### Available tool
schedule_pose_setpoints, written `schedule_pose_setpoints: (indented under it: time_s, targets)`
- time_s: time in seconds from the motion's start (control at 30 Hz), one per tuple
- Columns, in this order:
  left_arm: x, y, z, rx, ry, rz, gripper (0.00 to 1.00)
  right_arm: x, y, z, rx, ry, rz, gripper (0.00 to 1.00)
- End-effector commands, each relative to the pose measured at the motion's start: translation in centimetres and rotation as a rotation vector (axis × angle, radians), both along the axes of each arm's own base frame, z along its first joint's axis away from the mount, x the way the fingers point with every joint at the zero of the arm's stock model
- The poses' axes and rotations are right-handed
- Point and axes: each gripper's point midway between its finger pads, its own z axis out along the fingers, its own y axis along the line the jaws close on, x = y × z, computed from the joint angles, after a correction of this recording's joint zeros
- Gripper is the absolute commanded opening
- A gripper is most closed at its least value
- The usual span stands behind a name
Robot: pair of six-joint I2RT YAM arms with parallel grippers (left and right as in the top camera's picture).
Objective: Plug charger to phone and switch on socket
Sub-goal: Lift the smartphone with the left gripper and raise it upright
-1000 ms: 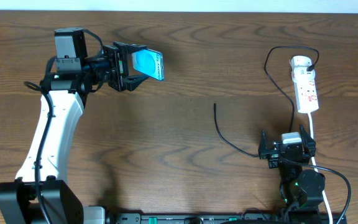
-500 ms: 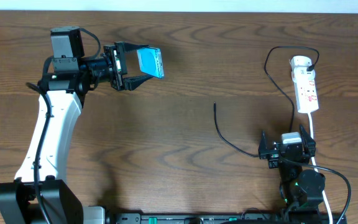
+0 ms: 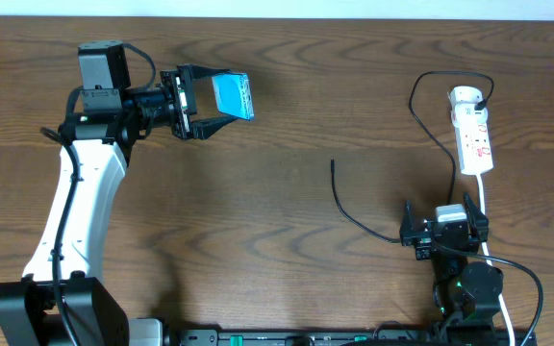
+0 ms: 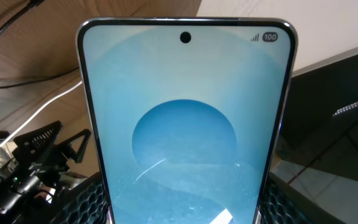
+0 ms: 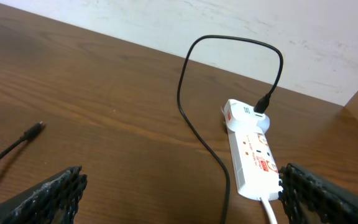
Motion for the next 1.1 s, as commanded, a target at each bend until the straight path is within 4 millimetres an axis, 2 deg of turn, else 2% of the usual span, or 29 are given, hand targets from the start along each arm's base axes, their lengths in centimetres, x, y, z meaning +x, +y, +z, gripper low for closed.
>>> schedule_pose_setpoints:
  time_s: [0.0, 0.17, 0.47, 0.6, 0.73, 1.07]
  targets:
    - [-0.1, 0.1, 2.0, -0.007, -0.061, -0.010, 0.07, 0.0, 0.0, -0.1, 0.007, 0.003, -0.001, 0.99]
    - [1.1, 1.0, 1.0, 0.101, -0.134, 0.048, 0.07, 0.0, 0.0, -0.1, 0.008, 0.003, -0.001, 0.99]
    - [3.1, 3.6, -1.5, 0.437, -0.393, 0.073, 0.07, 0.0, 0.0, -0.1, 0.008, 0.003, -0.001, 0.99]
    - [2.5, 5.5, -4.6, 0.607, -0.320, 0.082, 0.08, 0.0, 0.0, -0.1, 0.007, 0.003, -0.001, 0.99]
    - [1.0, 7.5, -7.6, 0.751, -0.196, 0.081, 0.07, 0.0, 0.0, -0.1, 0.008, 0.003, -0.001, 0.99]
    - [-1.1, 8.5, -10.3, 0.965, -0.106, 0.029, 0.07, 0.0, 0.0, -0.1, 0.008, 0.003, -0.001, 0.99]
